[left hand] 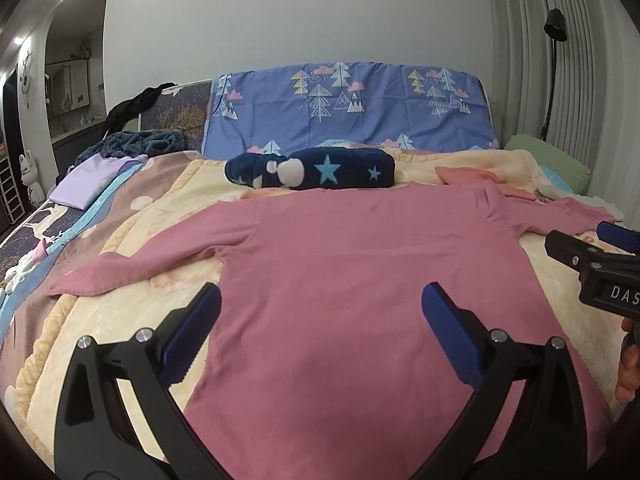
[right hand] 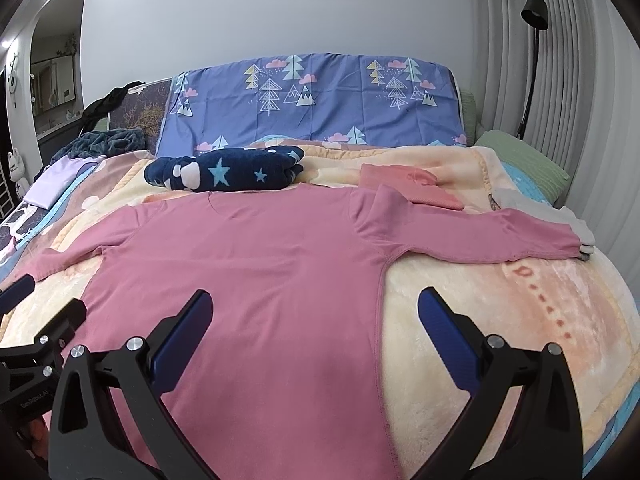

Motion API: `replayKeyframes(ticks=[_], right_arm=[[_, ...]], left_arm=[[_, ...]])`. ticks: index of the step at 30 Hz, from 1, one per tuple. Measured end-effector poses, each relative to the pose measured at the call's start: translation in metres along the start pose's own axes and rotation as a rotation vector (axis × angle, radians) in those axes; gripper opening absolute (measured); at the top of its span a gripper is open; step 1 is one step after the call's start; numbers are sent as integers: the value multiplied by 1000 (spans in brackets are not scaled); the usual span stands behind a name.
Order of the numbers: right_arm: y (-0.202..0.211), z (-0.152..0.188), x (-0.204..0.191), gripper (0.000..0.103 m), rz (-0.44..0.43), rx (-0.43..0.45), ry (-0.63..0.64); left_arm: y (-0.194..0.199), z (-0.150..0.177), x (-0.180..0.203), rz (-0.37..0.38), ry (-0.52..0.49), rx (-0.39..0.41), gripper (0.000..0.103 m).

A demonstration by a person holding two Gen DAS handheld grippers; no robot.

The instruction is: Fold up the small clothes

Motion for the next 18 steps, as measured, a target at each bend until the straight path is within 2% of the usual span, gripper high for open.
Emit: replayKeyframes(ticks=[4,7,12,18], right_arm=[[-3,1,-1,102,1,-10,8],[-5,2,-2,102,21,-9,29],[-5,3,-4,102,32,-4,36],[0,-1,-2,102,39,36,32]], left_arm=[[0,1,-5,37,33,29,101],[1,0,-9,32,58,53,101],[1,-3,-3,33,-6,39,101],[-4,0,-2,89,7,-11,101]])
Point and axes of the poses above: each gripper's, at about its wrist camera, not at the fingertips, and y roughly against the way its jaws point, x to its right, z to its underside, the point moved 2 cm from there along -y, roughly the way its jaws point, and after that the axes turned 10 degrees about x, right-handed, at the moved point
